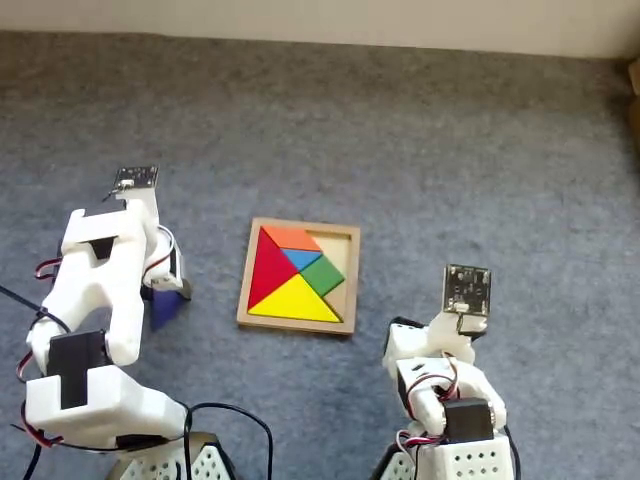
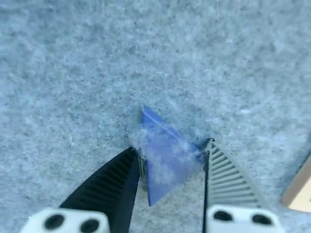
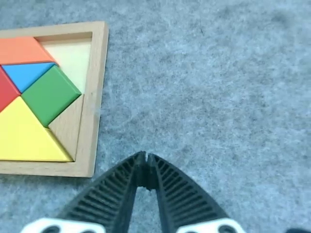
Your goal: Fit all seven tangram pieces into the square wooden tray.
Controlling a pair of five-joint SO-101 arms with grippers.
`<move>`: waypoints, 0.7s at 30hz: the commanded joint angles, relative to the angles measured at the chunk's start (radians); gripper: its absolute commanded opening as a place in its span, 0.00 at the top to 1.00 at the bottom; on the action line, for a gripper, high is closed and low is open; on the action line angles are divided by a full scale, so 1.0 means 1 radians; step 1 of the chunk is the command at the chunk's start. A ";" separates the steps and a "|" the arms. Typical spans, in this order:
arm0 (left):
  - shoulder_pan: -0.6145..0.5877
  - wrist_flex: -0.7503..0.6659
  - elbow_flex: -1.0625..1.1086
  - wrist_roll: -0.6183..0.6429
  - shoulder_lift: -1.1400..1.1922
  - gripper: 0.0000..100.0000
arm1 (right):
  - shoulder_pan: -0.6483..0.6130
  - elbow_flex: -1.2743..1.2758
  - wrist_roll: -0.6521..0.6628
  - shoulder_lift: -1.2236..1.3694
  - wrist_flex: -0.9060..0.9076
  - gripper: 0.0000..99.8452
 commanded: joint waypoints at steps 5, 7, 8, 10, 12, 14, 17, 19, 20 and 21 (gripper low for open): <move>0.087 0.000 -0.039 0.003 -0.016 0.86 | 0.015 0.116 0.014 -0.012 -0.033 1.00; 0.108 0.012 -0.041 0.006 -0.018 0.86 | 0.015 0.116 0.014 -0.012 -0.033 1.00; 0.117 0.014 -0.041 0.006 -0.028 0.86 | 0.015 0.116 0.014 -0.012 -0.033 1.00; 0.134 0.028 -0.035 0.006 -0.068 0.86 | 0.015 0.116 0.014 -0.012 -0.033 1.00; 0.147 0.061 -0.035 0.008 -0.127 0.86 | 0.015 0.116 0.014 -0.012 -0.033 1.00; 0.162 0.092 -0.033 0.008 -0.196 0.86 | 0.015 0.116 0.014 -0.012 -0.033 1.00; 0.194 0.137 -0.033 0.008 -0.294 0.86 | 0.015 0.116 0.014 -0.012 -0.033 1.00; 0.220 0.158 -0.033 0.009 -0.343 0.86 | 0.015 0.116 0.014 -0.012 -0.033 1.00; 0.232 0.163 -0.033 0.009 -0.364 0.86 | 0.015 0.116 0.014 -0.012 -0.033 1.00; 0.237 0.166 -0.033 0.009 -0.378 0.86 | 0.015 0.116 0.014 -0.012 -0.033 1.00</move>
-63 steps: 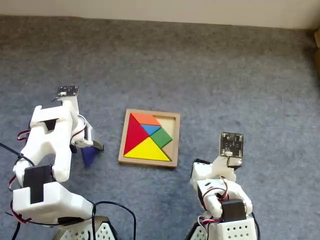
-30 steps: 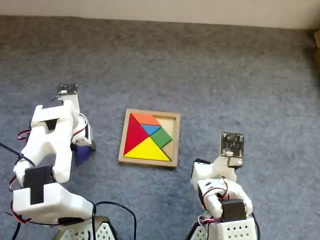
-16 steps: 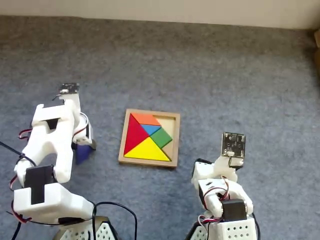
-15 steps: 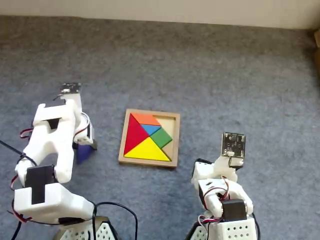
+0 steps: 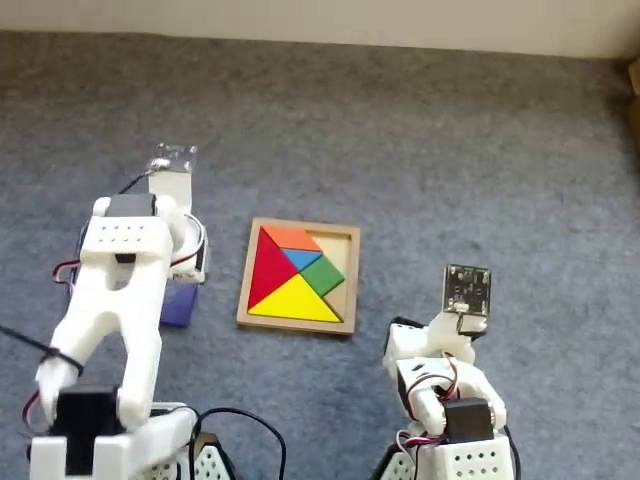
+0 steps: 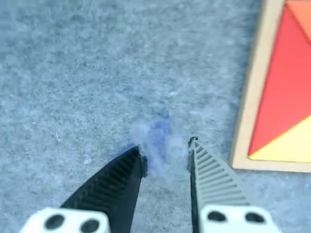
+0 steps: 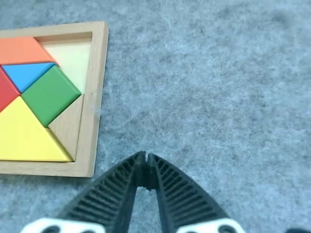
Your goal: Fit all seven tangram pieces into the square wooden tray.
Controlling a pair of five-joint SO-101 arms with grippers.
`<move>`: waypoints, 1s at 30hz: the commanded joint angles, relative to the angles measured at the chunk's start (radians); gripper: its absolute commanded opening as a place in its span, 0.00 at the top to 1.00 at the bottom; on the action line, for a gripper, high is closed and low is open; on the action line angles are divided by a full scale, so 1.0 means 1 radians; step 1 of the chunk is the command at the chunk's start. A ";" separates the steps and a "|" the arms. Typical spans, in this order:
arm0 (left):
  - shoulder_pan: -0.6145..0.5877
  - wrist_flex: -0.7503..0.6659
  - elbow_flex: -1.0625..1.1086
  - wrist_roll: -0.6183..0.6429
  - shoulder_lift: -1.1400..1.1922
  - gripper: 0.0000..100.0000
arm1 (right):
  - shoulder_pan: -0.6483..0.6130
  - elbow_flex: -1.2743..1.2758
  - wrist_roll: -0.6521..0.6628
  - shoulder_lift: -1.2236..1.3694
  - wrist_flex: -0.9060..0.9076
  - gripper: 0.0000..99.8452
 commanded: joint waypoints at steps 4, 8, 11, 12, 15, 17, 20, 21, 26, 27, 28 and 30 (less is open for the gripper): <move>0.036 0.023 -0.035 0.002 -0.094 0.85 | 0.015 0.116 0.014 -0.012 -0.033 1.00; 0.021 0.061 -0.035 -0.137 -0.094 0.84 | 0.015 0.116 0.014 -0.012 -0.033 1.00; -0.012 0.101 -0.035 -0.244 -0.101 0.75 | 0.015 0.116 0.014 -0.012 -0.033 1.00; -0.030 0.109 -0.035 -0.281 -0.101 0.72 | 0.015 0.116 0.014 -0.012 -0.033 1.00; -0.102 0.104 -0.035 -0.428 -0.094 0.70 | 0.015 0.116 0.014 -0.012 -0.033 1.00; -0.139 0.104 -0.031 -0.540 -0.093 0.70 | 0.015 0.116 0.014 -0.012 -0.033 1.00; -0.186 0.103 -0.031 -0.655 -0.093 0.70 | 0.015 0.116 0.014 -0.012 -0.033 1.00; -0.197 0.101 -0.031 -0.684 -0.093 0.70 | 0.015 0.116 0.014 -0.012 -0.033 1.00; -0.211 0.097 0.016 -0.793 -0.091 0.70 | 0.015 0.116 0.014 -0.012 -0.033 1.00; -0.209 0.080 0.036 -0.813 -0.091 0.70 | 0.015 0.116 0.014 -0.012 -0.033 1.00; -0.209 0.055 0.062 -0.829 -0.091 0.70 | 0.015 0.116 0.014 -0.012 -0.033 1.00; -0.209 -0.012 0.116 -0.842 -0.091 0.70 | 0.015 0.116 0.014 -0.012 -0.033 1.00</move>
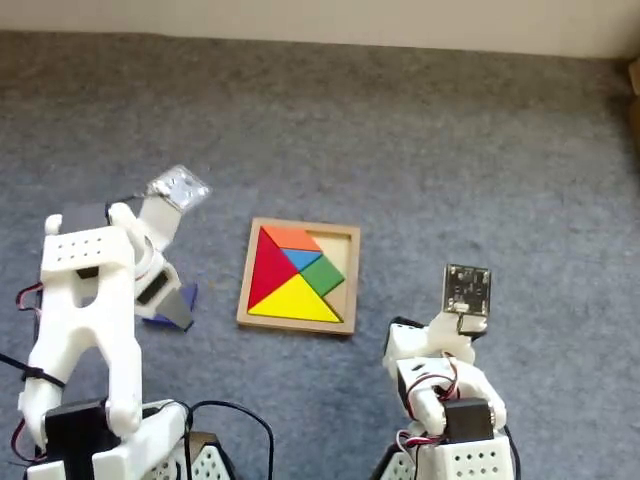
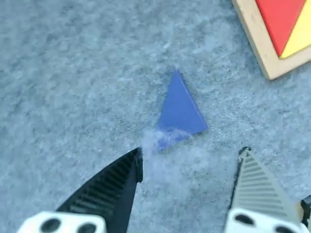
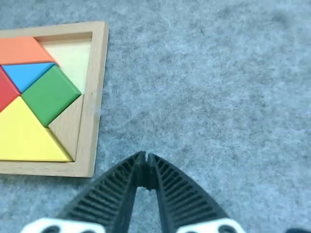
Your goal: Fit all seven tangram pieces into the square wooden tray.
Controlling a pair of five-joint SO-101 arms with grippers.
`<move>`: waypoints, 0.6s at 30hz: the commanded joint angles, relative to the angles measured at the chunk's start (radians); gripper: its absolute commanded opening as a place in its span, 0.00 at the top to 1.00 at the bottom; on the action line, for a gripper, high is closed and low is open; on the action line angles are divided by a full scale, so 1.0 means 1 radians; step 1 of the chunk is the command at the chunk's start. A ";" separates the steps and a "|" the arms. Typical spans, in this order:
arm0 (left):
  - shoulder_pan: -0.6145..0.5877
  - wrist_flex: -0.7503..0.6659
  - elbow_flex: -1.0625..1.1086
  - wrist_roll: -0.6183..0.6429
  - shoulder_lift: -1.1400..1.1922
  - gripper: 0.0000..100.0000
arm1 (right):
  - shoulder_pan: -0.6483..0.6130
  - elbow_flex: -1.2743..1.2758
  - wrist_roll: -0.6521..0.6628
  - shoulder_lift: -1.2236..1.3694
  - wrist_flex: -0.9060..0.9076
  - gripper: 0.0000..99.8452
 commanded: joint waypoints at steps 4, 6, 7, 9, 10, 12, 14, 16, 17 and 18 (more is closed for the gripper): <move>-0.012 -0.181 0.117 -0.034 -0.035 0.70 | 0.015 0.116 0.014 -0.012 -0.033 1.00; -0.012 -0.221 0.143 -0.035 -0.035 0.70 | 0.015 0.116 0.014 -0.012 -0.033 1.00; -0.012 -0.238 0.157 -0.037 -0.035 0.70 | 0.015 0.116 0.014 -0.012 -0.033 1.00; -0.012 -0.272 0.182 -0.038 -0.035 0.70 | 0.015 0.116 0.014 -0.012 -0.033 1.00; -0.012 -0.287 0.194 -0.038 -0.035 0.70 | 0.015 0.116 0.014 -0.012 -0.033 1.00; -0.012 -0.319 0.217 -0.038 -0.035 0.70 | 0.015 0.116 0.014 -0.012 -0.033 1.00; -0.012 -0.350 0.242 -0.038 -0.033 0.70 | 0.015 0.116 0.014 -0.012 -0.033 1.00; -0.012 -0.382 0.269 -0.040 -0.033 0.70 | 0.015 0.116 0.014 -0.012 -0.033 1.00; -0.012 -0.400 0.285 -0.040 -0.033 0.70 | 0.015 0.116 0.014 -0.012 -0.033 1.00; -0.012 -0.422 0.303 -0.040 -0.033 0.70 | 0.015 0.116 0.014 -0.012 -0.033 1.00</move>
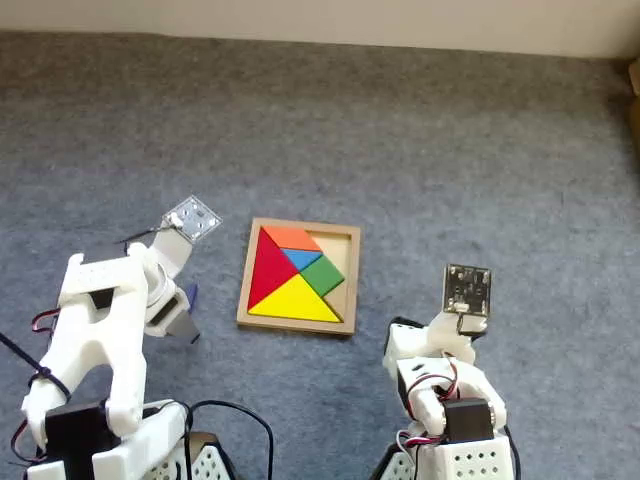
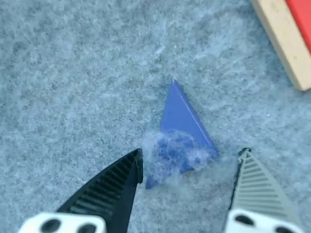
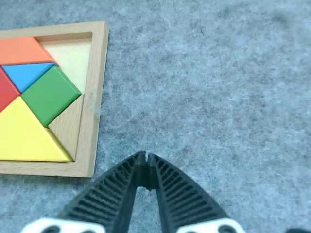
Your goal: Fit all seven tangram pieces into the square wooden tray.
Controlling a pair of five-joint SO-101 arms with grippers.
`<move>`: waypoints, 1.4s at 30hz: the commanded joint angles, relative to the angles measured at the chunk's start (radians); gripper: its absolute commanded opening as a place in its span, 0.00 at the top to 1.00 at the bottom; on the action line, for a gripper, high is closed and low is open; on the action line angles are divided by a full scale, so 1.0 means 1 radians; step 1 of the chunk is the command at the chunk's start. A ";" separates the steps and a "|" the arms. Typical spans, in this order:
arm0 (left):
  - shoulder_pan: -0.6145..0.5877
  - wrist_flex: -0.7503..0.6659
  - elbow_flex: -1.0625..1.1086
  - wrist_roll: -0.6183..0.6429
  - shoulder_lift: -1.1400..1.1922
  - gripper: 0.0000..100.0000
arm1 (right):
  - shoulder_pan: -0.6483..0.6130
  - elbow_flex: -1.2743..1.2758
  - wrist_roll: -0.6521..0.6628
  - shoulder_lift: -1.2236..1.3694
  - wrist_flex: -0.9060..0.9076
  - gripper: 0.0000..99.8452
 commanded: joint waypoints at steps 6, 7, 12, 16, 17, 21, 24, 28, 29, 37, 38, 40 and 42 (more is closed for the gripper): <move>-0.013 -0.087 0.050 -0.048 -0.035 0.76 | 0.015 0.116 0.014 -0.012 -0.033 1.00; -0.013 -0.087 0.051 -0.069 -0.035 0.77 | 0.015 0.116 0.014 -0.012 -0.033 1.00; -0.012 -0.087 0.065 -0.094 -0.036 0.83 | 0.015 0.116 0.014 -0.012 -0.033 1.00; -0.012 -0.086 0.062 -0.089 -0.044 0.88 | 0.015 0.116 0.014 -0.012 -0.033 1.00; -0.012 -0.086 0.061 -0.089 -0.045 0.89 | 0.015 0.116 0.014 -0.012 -0.033 1.00; -0.010 -0.021 0.028 -0.087 -0.045 0.91 | 0.015 0.116 0.014 -0.012 -0.033 1.00; -0.010 0.078 -0.030 -0.087 -0.045 0.91 | 0.015 0.116 0.014 -0.012 -0.033 1.00; -0.012 0.175 -0.105 -0.046 -0.045 0.87 | 0.015 0.116 0.014 -0.012 -0.033 1.00; -0.012 0.196 -0.127 0.003 -0.045 0.84 | 0.015 0.116 0.014 -0.012 -0.033 1.00; 0.024 0.241 -0.225 0.235 -0.036 0.71 | 0.015 0.116 0.014 -0.012 -0.033 1.00; 0.039 0.241 -0.223 0.235 -0.036 0.72 | 0.015 0.116 0.014 -0.012 -0.033 1.00; 0.070 0.241 -0.223 0.242 -0.035 0.73 | 0.015 0.116 0.014 -0.012 -0.033 1.00; 0.088 0.239 -0.223 0.288 -0.035 0.73 | 0.015 0.116 0.014 -0.012 -0.033 1.00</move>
